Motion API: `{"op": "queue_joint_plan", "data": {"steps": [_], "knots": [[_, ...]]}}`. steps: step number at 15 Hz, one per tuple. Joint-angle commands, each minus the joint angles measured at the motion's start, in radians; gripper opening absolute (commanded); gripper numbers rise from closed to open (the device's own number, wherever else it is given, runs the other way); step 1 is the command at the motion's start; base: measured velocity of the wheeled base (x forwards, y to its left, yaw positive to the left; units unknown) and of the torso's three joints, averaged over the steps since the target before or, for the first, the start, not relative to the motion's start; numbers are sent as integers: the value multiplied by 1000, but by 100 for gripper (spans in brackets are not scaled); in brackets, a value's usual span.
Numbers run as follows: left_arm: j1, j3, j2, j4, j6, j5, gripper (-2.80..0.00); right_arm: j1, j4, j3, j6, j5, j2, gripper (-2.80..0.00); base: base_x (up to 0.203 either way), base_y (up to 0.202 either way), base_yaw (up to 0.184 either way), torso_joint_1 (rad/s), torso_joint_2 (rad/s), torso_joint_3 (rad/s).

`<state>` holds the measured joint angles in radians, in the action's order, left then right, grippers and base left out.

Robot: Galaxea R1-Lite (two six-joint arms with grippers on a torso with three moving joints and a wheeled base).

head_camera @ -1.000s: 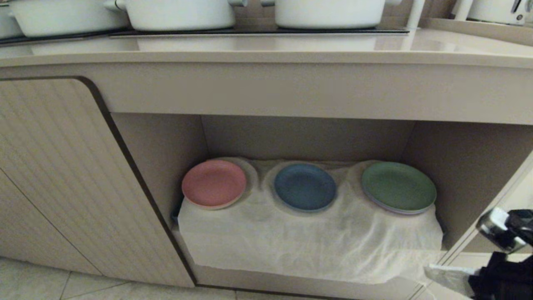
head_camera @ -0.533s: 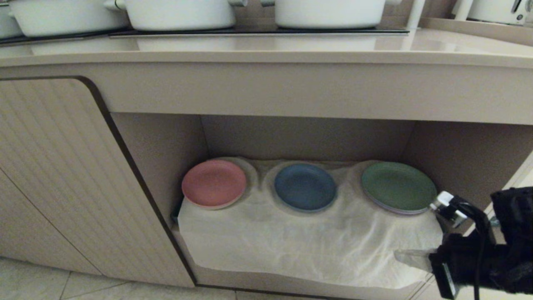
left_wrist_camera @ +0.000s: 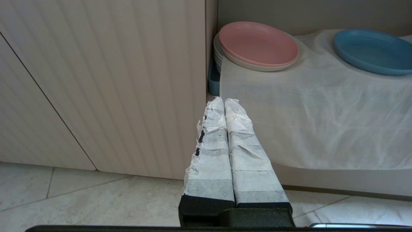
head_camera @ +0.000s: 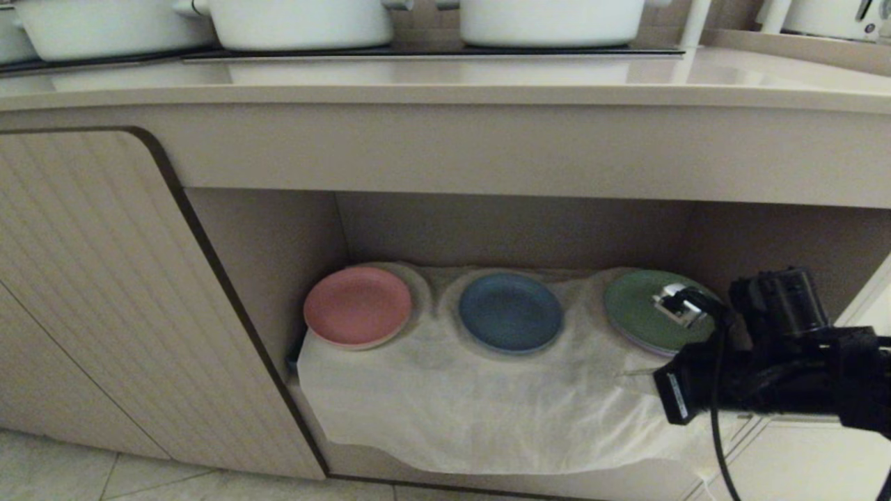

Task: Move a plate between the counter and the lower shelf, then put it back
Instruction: Pick up the plate in the cupboard

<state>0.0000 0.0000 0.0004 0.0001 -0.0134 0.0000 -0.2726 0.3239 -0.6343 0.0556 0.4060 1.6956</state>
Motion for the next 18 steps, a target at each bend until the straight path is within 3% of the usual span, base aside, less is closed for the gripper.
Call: {"op": "queue_joint_plan", "data": {"steps": [1, 4, 11, 18], "knots": [[0, 0, 0, 0, 0, 0, -280, 1, -1, -67, -2, 2, 82, -280, 0, 0, 0, 0, 0, 0], [0, 0, 0, 0, 0, 0, -280, 5, -8, -164, -11, 2, 164, -280, 0, 0, 0, 0, 0, 0], [0, 0, 0, 0, 0, 0, -280, 10, -48, -306, -166, 4, 268, -280, 0, 0, 0, 0, 0, 0], [0, 0, 0, 0, 0, 0, -280, 23, -188, -505, -200, 2, 357, -280, 0, 0, 0, 0, 0, 0]]}}
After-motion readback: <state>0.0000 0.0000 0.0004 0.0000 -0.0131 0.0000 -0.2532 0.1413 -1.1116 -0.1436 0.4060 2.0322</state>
